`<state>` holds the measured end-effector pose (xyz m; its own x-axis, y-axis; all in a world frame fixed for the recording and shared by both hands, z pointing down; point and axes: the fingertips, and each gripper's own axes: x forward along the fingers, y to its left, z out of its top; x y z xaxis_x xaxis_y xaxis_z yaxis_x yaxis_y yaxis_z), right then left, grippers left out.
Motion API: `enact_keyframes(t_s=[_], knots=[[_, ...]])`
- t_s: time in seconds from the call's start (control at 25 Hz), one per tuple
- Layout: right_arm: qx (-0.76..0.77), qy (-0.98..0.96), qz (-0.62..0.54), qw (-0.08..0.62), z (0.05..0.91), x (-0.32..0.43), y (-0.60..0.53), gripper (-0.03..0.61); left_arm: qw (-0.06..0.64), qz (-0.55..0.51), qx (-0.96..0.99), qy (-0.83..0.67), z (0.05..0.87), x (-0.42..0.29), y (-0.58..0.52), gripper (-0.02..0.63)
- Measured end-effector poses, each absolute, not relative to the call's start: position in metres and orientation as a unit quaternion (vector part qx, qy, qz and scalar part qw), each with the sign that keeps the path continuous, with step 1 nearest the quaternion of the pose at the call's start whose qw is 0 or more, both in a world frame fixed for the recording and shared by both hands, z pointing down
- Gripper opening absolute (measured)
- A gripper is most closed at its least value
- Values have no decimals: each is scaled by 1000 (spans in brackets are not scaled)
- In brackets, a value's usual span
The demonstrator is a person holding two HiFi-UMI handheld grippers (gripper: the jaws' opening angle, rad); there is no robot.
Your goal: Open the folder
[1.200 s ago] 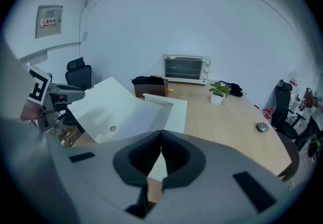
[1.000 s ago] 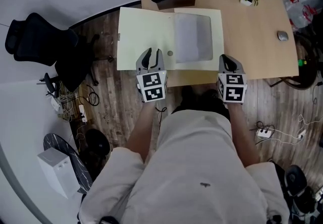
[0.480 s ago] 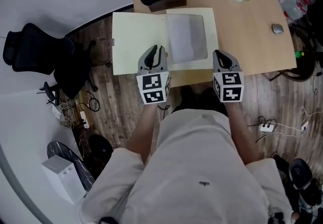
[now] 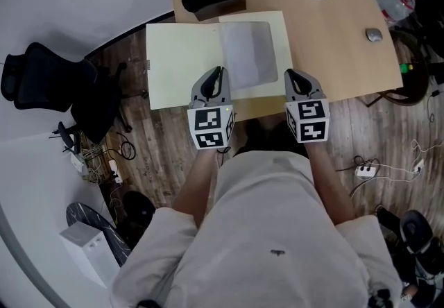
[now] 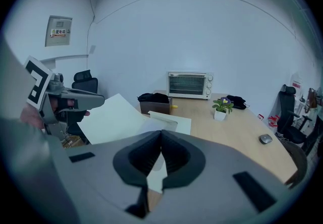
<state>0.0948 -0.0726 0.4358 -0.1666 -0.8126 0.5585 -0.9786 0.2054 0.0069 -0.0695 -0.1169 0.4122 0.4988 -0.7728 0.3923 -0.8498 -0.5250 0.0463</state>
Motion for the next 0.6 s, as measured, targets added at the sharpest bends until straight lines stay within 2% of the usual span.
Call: enact_keyframes(t_s=[0.6], knots=[[592, -753, 175, 227, 433, 90, -70, 3, 122, 170, 870, -447, 411, -54, -107, 5]])
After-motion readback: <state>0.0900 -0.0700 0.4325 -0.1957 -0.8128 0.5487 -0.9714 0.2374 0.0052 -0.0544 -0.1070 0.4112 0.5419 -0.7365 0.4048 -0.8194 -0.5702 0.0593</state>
